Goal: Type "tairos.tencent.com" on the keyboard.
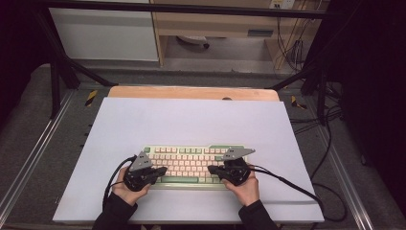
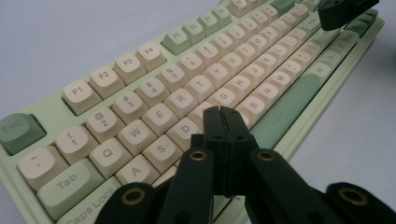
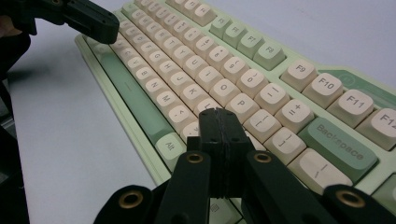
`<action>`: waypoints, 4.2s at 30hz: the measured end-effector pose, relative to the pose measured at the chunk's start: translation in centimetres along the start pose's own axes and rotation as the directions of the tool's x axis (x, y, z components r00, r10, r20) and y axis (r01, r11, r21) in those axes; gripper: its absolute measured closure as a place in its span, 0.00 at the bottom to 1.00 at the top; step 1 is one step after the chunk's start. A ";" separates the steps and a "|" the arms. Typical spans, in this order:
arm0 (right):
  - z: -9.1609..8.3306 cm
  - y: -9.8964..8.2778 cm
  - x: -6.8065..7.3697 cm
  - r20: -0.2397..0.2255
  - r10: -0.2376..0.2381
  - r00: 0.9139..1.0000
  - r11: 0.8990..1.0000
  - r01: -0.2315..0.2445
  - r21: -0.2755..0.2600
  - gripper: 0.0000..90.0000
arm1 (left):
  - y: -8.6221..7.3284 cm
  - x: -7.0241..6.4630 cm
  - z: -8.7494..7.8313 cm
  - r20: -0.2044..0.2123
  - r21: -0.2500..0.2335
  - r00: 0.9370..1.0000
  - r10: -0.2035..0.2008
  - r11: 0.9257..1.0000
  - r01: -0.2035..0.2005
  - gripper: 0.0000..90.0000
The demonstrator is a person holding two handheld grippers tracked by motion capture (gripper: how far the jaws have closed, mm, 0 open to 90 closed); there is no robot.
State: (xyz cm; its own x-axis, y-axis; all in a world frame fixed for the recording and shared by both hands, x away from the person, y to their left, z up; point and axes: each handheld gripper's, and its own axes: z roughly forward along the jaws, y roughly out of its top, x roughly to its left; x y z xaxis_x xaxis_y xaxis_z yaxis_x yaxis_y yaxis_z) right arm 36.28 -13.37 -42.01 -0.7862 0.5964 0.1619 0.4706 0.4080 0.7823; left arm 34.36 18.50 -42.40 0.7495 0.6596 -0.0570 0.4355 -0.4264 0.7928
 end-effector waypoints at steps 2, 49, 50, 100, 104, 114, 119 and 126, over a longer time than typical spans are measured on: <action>0.0 0.0 0.0 0.001 -0.001 1.000 1.000 0.001 -0.001 1.00 | 0.0 -0.1 0.2 0.001 0.003 1.000 0.000 1.000 0.000 1.00; -0.3 0.8 0.1 -0.010 0.026 1.000 0.999 -0.026 -0.044 1.00 | -1.0 0.8 -1.5 -0.008 -0.018 1.000 -0.015 1.000 0.015 1.00; -0.3 0.9 0.2 -0.011 0.026 1.000 0.999 -0.026 -0.042 1.00 | -1.1 0.9 -1.6 -0.008 -0.018 1.000 -0.017 1.000 0.017 1.00; 4.0 2.9 0.6 0.056 0.015 0.998 1.000 -0.016 0.016 1.00 | -1.5 2.0 -2.4 -0.027 -0.037 0.999 -0.042 0.998 0.041 1.00; 3.2 3.2 0.9 0.051 0.010 0.999 1.000 -0.010 0.002 1.00 | -1.5 2.0 -2.4 -0.027 -0.039 0.999 -0.042 0.998 0.041 1.00; 2.3 3.3 1.6 0.032 -0.004 0.999 1.000 0.005 -0.020 1.00 | -1.5 2.0 -2.3 -0.027 -0.037 0.999 -0.041 0.999 0.040 1.00; 2.4 3.2 1.9 0.020 -0.008 1.000 1.000 0.008 -0.020 1.00 | -1.5 2.0 -2.3 -0.028 -0.037 0.999 -0.040 0.999 0.039 1.00; 3.1 3.2 2.6 0.000 -0.021 1.000 1.000 0.021 -0.006 1.00 | -1.5 2.0 -2.4 -0.029 -0.037 0.999 -0.039 0.999 0.038 1.00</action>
State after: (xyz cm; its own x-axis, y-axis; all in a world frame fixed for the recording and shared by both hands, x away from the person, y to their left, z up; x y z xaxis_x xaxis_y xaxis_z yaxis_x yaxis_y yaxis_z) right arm 36.98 -8.38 -41.00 -0.7961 0.5876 0.1450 0.4513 0.4167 0.7892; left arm 34.04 21.92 -42.28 0.7172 0.6933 -0.0708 0.4451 -0.3775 0.8120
